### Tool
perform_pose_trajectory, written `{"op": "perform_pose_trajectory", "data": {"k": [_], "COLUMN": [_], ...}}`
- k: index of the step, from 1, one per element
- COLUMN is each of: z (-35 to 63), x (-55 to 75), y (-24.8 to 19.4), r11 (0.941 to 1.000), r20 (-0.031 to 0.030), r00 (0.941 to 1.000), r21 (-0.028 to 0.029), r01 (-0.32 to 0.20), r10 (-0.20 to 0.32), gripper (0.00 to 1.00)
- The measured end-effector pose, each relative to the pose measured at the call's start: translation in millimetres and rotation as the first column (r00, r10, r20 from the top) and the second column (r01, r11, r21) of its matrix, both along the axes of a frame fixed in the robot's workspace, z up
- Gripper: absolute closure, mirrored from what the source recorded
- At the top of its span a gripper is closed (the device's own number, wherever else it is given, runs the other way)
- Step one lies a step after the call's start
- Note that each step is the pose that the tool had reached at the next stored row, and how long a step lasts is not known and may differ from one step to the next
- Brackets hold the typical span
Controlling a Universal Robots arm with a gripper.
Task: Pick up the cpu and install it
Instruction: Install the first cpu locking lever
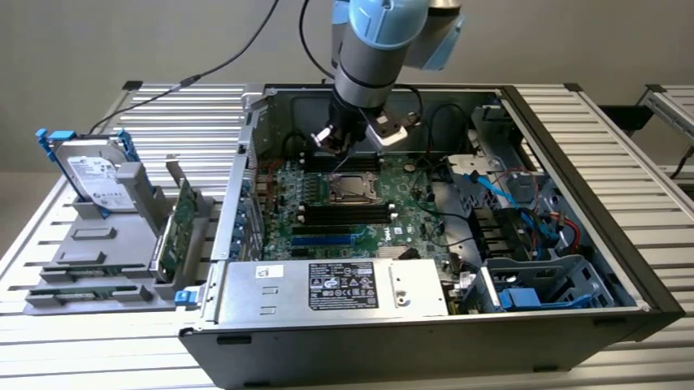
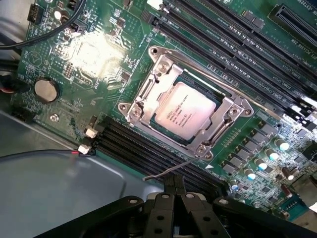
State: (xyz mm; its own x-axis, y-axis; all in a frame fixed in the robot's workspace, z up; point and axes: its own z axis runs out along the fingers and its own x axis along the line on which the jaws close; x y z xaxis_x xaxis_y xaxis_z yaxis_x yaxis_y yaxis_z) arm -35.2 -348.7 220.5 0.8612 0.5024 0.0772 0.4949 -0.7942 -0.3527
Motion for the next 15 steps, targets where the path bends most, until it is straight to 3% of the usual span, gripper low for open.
{"op": "perform_pose_trajectory", "data": {"k": [15], "z": [0.4], "x": [4.2], "y": [-5.6], "r11": [1.0], "r20": [0.0], "r00": [1.0], "r21": [0.004], "r01": [-0.001], "r10": [0.001], "gripper": [0.89]}}
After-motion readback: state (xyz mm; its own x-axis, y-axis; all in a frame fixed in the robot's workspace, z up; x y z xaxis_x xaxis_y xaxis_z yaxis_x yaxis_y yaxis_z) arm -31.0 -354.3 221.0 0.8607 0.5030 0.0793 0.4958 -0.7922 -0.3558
